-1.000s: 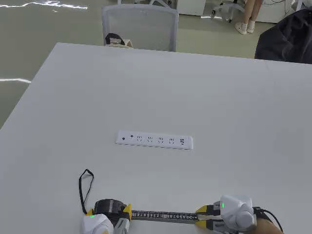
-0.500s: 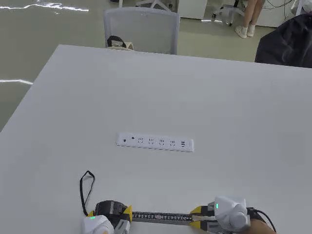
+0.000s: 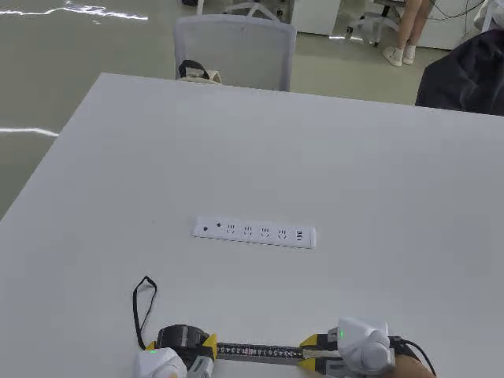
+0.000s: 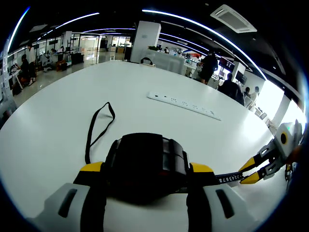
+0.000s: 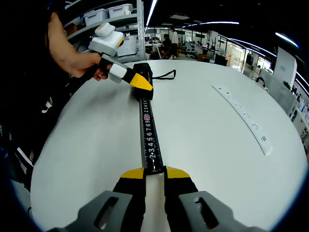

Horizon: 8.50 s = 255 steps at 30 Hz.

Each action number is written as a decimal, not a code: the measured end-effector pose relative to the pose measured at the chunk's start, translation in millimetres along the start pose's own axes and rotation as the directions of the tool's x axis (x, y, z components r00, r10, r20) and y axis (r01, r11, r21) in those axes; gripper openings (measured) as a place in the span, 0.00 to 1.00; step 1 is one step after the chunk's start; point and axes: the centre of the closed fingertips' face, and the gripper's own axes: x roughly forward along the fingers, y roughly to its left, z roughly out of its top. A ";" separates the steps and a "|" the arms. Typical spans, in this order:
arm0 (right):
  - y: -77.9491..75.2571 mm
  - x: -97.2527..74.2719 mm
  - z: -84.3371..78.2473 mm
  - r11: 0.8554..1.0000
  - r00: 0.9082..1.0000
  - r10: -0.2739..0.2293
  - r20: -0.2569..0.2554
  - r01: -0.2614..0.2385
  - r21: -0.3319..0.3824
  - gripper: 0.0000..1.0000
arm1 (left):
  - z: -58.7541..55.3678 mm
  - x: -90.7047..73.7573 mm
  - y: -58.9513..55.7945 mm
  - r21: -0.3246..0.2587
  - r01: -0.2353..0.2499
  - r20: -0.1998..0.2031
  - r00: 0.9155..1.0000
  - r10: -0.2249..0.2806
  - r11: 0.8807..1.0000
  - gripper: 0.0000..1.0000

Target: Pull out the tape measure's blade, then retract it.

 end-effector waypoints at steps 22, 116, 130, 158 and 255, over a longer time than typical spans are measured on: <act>0.6 21.7 21.1 1.000 1.000 0.019 0.025 -0.019 -0.017 0.12 | -2.1 0.9 1.1 -0.014 0.012 -0.016 1.000 -0.012 1.000 0.64; 21.5 121.6 111.6 0.986 0.986 0.132 0.105 -0.119 -0.119 0.13 | 0.6 -6.2 -5.6 -0.054 0.161 -0.075 0.984 -0.164 0.986 0.62; 18.4 121.0 109.8 0.994 0.992 0.092 0.082 -0.087 -0.063 0.18 | 1.6 -9.0 -8.5 -0.044 0.171 -0.097 0.980 -0.174 0.984 0.64; 28.7 81.5 114.8 0.999 0.994 -0.037 0.102 0.036 0.010 0.40 | 14.1 -35.9 -18.9 0.243 0.381 -0.137 0.924 -0.357 0.892 0.79; 97.2 -111.3 58.8 0.770 0.817 -0.556 0.153 0.437 0.465 0.86 | 44.9 -135.9 55.6 0.567 0.503 -0.184 0.850 -0.494 0.652 0.99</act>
